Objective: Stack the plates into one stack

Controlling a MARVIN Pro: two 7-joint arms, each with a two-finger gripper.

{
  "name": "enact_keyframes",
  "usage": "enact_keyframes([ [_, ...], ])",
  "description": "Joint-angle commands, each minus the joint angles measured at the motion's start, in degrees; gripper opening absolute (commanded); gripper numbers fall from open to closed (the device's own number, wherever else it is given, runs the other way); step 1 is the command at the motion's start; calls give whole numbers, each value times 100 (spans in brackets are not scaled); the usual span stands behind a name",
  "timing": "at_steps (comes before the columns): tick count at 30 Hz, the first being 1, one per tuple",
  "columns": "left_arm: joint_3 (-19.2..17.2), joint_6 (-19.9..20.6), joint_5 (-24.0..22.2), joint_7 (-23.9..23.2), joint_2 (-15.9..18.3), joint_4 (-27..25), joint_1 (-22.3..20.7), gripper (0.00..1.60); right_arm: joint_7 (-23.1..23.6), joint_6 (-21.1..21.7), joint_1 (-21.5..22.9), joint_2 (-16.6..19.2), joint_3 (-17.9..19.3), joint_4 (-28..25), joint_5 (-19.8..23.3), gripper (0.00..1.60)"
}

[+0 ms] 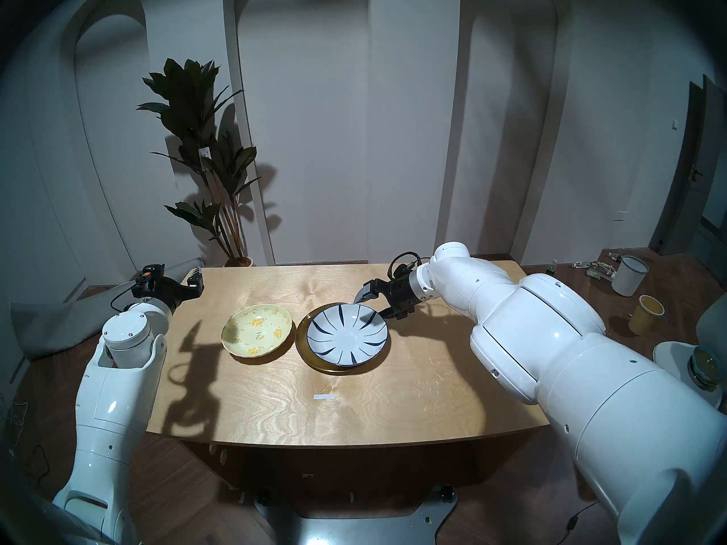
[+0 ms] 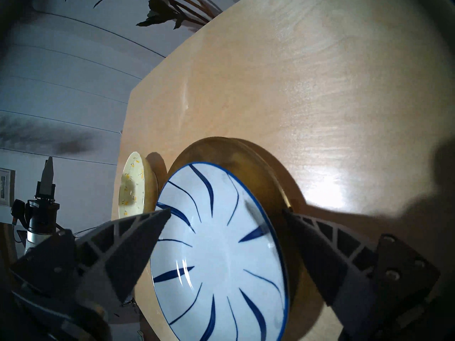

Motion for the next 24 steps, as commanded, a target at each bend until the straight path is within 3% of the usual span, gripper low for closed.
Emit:
enact_keyframes([
  [1,75,-59,-15,-142,47,-261,-78,160,268,-8,556,275,-178,-178,-168,160],
  [7,150,-27,49,-520,341,-497,141,160,805,-8,436,625,-275,-424,-259,160],
  [11,137,10,79,-706,481,-475,146,160,1089,-111,383,828,-128,-525,-150,160],
  [17,16,30,163,-892,710,-396,101,160,1130,-291,416,1107,-18,-618,-130,160],
  [24,-155,25,187,-1095,882,-290,66,160,1239,-431,-11,1297,-23,-615,-147,160],
])
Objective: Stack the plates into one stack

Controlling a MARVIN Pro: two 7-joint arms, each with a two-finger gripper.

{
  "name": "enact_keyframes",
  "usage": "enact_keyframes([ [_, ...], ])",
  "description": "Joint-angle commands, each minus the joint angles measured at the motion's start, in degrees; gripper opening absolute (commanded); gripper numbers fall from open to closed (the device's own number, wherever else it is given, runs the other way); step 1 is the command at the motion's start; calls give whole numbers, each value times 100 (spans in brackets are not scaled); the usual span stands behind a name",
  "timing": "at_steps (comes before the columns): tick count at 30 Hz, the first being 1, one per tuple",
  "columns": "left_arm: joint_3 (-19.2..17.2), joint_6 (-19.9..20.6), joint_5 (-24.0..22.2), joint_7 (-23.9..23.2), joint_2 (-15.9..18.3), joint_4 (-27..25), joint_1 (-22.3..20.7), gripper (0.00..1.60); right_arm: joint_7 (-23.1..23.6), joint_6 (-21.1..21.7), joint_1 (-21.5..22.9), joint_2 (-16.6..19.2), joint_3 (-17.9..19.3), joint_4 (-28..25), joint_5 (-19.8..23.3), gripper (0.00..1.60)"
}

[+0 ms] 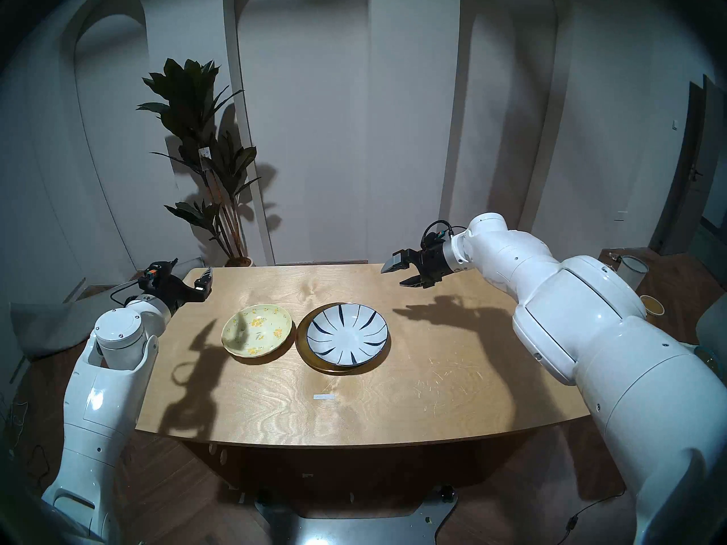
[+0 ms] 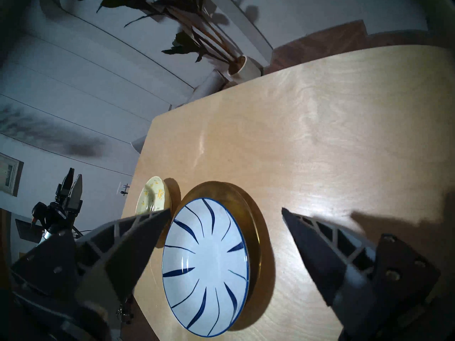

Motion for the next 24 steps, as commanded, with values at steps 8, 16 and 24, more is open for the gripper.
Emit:
enact_keyframes([
  [8,-197,0,34,-295,309,87,-64,160,249,-454,-804,212,-103,-134,-65,160],
  [16,-101,10,40,-445,246,129,-85,160,169,-958,-1096,221,-261,-258,-179,160],
  [24,102,12,40,-603,192,122,-158,160,65,-1773,-713,586,-248,-539,-346,160],
])
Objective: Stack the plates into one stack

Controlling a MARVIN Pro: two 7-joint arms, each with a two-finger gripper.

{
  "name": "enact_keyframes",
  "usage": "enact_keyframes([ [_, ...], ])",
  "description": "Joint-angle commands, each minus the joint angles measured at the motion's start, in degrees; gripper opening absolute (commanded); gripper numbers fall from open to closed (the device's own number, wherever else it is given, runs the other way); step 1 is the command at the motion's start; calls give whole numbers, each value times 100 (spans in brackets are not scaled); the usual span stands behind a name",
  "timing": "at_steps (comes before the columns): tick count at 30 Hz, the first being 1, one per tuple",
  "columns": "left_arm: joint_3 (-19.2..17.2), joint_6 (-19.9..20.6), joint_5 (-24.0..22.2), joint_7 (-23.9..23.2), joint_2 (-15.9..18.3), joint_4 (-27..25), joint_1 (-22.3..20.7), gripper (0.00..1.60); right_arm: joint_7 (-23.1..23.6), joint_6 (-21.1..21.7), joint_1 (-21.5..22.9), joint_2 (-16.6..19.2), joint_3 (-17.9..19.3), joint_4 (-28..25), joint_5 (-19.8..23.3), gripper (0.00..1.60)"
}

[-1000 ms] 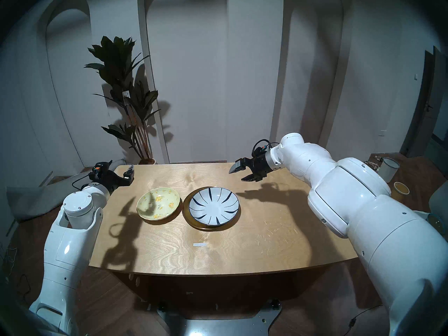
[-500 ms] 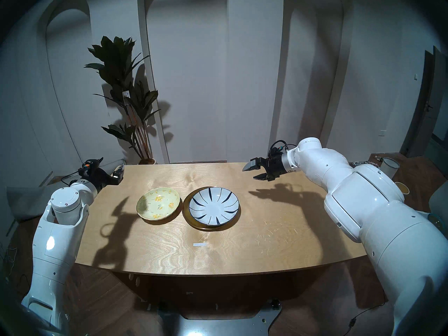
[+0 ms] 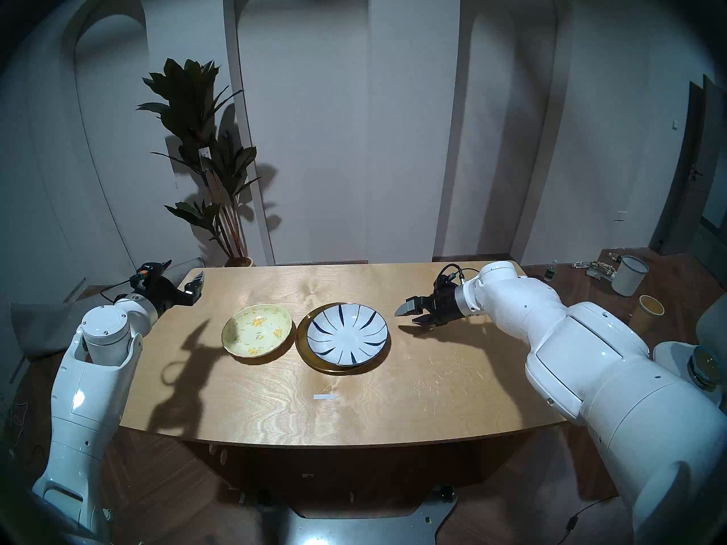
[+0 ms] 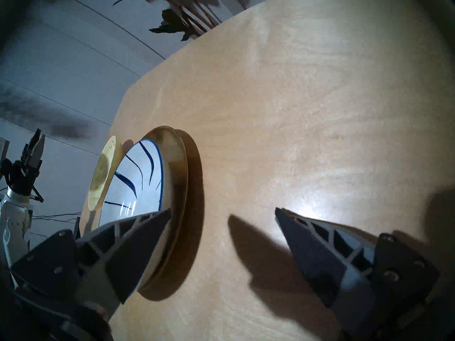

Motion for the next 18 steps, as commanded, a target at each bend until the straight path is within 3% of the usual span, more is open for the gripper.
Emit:
enact_keyframes([
  [1,111,3,-38,-74,-39,-66,-148,160,-124,-606,362,321,55,-246,-98,160],
  [8,282,23,-68,-167,-87,-16,-183,160,-330,-1224,506,534,71,-467,-304,160],
  [18,406,45,-160,-245,-139,90,-391,160,-469,-2163,320,673,186,-873,-453,160],
])
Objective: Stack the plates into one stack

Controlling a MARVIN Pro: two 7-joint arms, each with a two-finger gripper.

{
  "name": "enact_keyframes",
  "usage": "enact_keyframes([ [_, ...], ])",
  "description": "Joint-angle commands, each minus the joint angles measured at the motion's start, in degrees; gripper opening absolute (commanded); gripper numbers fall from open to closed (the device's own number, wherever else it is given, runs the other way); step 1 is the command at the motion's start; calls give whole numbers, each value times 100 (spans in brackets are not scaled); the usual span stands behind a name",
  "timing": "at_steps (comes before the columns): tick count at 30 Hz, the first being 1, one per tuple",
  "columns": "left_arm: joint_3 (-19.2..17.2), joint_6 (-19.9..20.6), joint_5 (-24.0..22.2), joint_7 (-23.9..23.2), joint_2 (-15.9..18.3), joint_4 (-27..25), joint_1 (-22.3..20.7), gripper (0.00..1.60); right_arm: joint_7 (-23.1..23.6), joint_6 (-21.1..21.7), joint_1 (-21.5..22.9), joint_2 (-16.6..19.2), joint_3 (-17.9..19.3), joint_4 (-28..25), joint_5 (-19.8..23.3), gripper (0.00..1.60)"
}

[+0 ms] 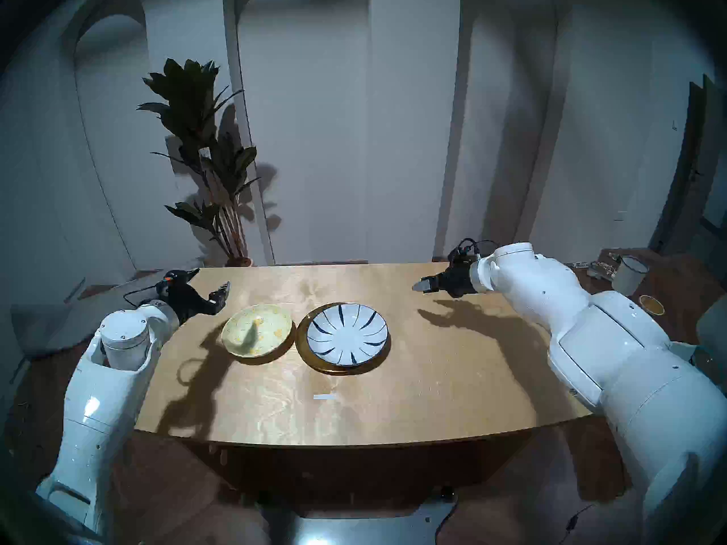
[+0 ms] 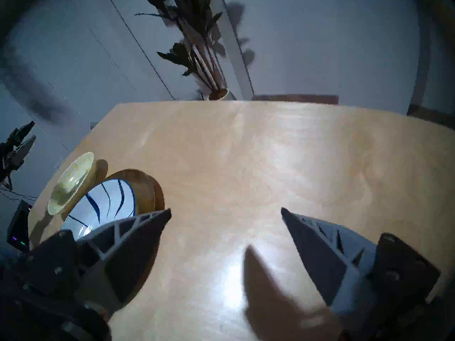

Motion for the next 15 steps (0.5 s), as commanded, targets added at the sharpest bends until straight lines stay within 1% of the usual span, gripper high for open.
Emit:
enact_keyframes([
  [1,-48,9,-50,6,4,18,-320,160,-43,-674,29,184,102,-373,-27,160],
  [2,-48,11,-57,2,4,30,-339,160,-56,-711,12,200,111,-410,-41,160],
  [5,-52,24,-90,-12,-15,78,-397,160,-99,-1015,-55,258,143,-539,-82,160],
  [6,-52,24,-90,-12,-15,78,-397,160,-99,-1015,-55,258,143,-539,-82,160],
  [7,-47,35,-110,-22,-33,114,-443,160,-175,-1202,-127,276,143,-623,-132,160],
  [8,-43,41,-118,-25,-42,130,-464,160,-192,-1289,-163,272,162,-664,-131,160],
  [14,-14,80,-182,-21,-124,219,-599,160,-510,-1760,-505,286,402,-748,1,160],
  [15,-16,89,-195,-15,-138,229,-612,160,-550,-1898,-552,271,445,-757,39,160],
])
